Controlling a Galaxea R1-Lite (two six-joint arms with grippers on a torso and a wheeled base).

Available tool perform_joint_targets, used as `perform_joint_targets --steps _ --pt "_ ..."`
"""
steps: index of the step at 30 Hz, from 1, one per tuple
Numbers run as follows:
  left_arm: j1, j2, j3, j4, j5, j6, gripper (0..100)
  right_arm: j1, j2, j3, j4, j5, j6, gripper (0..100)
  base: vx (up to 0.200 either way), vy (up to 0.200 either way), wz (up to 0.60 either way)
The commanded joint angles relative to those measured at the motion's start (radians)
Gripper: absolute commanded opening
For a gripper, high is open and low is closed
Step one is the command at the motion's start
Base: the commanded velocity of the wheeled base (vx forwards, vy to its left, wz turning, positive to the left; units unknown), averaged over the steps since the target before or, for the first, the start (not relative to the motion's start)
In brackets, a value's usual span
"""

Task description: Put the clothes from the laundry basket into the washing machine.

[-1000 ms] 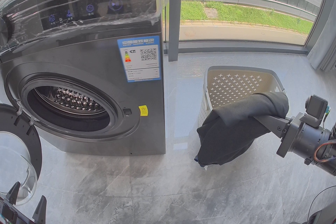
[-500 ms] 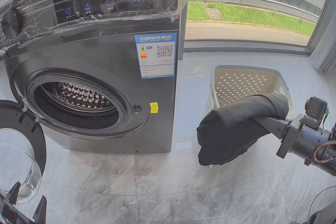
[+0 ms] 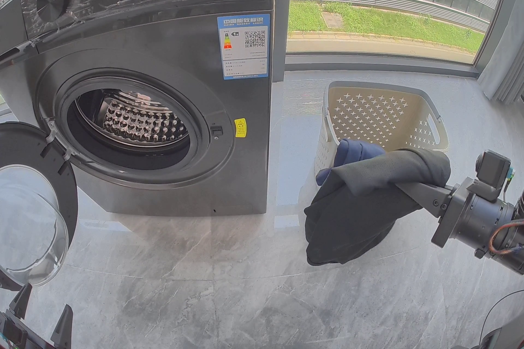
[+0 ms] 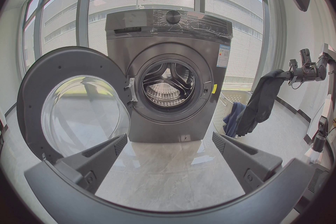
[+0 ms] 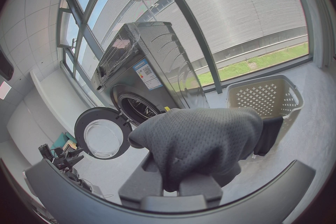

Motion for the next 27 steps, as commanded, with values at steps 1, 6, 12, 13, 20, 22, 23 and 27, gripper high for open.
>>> perform_joint_targets --steps 1,6,12,13,20,22,23,27 --pt "-0.002 -0.006 0.016 0.001 0.001 0.000 100 0.002 0.001 -0.002 -0.002 0.001 0.000 0 0.000 0.000 0.00" --pt "-0.002 -0.006 0.016 0.001 0.001 0.000 100 0.000 0.001 -0.005 -0.003 0.001 -0.001 0 0.000 0.200 0.00" --pt "-0.002 -0.006 0.016 0.001 0.001 0.000 100 0.002 0.001 -0.005 -0.002 0.001 -0.003 0 0.000 0.200 0.00" --pt "-0.002 -0.006 0.016 0.001 0.001 0.000 100 0.002 0.001 -0.005 -0.002 0.001 -0.001 0 0.000 0.200 0.00" --pt "-0.002 -0.006 0.016 0.001 0.001 0.000 100 0.002 0.002 -0.003 -0.002 0.001 -0.001 0 0.000 0.200 0.00" --pt "-0.002 -0.006 0.016 0.001 0.001 0.000 100 0.002 0.002 -0.005 -0.002 0.001 -0.003 0 0.000 0.200 0.00" --pt "-0.002 -0.006 0.016 0.001 0.001 0.000 100 0.002 0.002 -0.005 -0.002 0.001 -0.003 0 0.000 0.200 0.00" --pt "-0.002 -0.006 0.016 0.001 0.001 0.000 100 0.002 0.002 -0.003 -0.002 0.001 -0.001 0 0.000 0.050 0.00"
